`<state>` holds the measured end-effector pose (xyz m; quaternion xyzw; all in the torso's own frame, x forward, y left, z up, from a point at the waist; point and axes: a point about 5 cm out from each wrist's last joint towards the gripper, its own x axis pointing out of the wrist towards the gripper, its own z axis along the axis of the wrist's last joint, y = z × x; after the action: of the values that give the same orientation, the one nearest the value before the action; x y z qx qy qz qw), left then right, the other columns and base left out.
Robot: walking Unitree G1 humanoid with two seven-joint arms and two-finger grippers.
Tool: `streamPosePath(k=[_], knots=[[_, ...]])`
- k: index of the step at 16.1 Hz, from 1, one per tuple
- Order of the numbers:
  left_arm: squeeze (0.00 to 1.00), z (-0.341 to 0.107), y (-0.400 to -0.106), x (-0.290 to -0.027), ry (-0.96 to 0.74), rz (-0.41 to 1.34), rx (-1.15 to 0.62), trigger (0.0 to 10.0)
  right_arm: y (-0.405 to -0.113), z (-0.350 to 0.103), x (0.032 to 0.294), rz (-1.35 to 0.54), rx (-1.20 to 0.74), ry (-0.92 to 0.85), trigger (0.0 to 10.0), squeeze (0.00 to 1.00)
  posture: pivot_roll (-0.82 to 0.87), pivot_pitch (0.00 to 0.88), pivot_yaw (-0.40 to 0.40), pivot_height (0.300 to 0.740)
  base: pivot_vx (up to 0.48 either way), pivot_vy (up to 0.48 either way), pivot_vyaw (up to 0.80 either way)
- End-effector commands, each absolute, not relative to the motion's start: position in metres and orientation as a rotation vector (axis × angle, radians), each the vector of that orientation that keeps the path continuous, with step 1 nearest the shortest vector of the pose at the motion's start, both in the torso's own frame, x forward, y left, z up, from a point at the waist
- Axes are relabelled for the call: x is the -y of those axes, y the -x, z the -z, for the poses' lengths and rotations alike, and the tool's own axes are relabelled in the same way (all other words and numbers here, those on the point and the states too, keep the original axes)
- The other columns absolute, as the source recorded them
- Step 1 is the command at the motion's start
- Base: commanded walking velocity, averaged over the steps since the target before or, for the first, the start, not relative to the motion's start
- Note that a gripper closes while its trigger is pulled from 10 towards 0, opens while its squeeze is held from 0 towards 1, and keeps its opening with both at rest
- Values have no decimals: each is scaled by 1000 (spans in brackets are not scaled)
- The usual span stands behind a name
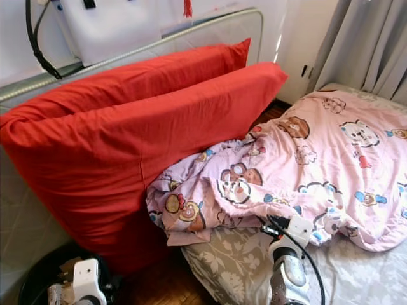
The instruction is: Clean up the room
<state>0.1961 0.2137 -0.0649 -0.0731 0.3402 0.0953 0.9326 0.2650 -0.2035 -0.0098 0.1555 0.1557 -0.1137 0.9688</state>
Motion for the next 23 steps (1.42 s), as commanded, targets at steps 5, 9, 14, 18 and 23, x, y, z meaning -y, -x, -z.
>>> streamPosePath(k=[5,9,14,18,23], knots=[[0,76,-179,-215,152,-190,-791,10000,-260,13,205,237,-323,-295,10000,0,-32,0,30,740,0,0,0],[0,78,-176,-213,155,-183,-801,10000,-260,13,206,242,-323,-285,10000,0,-26,3,26,740,0,0,0],[0,80,-173,-212,158,-187,-805,10000,-261,12,203,239,-322,-276,10000,0,-20,27,22,740,0,0,0],[0,81,-170,-211,161,-187,-809,10000,-261,12,205,246,-321,-273,10000,0,-18,35,21,740,-62,0,0],[0,82,-169,-211,161,-183,-812,10000,-262,10,207,256,-310,-269,10000,0,-17,39,23,740,-264,0,0]])
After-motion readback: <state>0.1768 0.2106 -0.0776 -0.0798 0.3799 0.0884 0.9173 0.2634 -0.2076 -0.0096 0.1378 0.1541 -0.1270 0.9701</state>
